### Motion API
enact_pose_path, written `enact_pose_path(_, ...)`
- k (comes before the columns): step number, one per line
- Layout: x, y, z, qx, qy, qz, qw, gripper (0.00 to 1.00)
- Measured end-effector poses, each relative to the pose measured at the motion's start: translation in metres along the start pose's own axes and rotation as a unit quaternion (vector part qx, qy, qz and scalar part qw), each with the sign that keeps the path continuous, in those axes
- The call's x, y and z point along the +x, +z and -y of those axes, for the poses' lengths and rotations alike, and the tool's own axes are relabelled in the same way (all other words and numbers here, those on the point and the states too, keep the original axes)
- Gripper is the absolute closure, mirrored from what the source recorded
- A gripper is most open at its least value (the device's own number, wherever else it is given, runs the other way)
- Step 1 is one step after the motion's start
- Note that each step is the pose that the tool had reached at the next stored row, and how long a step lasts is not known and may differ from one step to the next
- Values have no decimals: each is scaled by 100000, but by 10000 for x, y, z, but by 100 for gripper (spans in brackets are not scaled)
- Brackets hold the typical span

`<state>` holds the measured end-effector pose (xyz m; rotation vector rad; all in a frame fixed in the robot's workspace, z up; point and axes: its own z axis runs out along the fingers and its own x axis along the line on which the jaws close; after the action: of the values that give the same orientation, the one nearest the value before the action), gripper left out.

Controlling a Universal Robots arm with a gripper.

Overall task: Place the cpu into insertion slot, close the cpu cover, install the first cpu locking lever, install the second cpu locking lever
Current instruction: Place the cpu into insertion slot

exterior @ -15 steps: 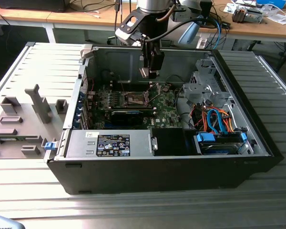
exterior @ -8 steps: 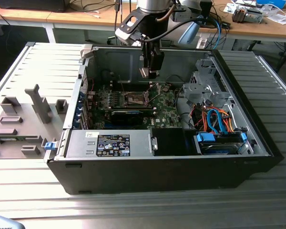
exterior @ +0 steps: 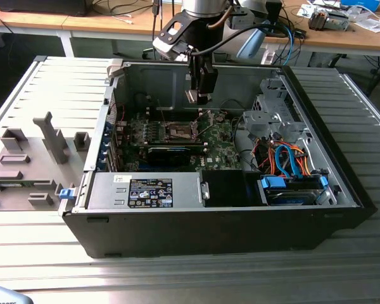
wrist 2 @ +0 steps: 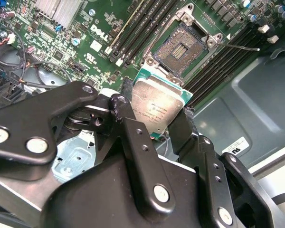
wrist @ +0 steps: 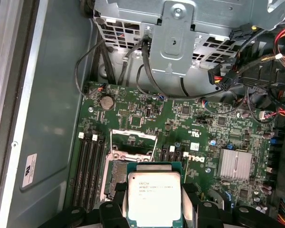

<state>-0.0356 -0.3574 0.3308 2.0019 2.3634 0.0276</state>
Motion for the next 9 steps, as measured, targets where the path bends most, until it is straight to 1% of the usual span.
enact_pose_path(9, 0, 0, 0, 10, 471, 20, 99999, 46)
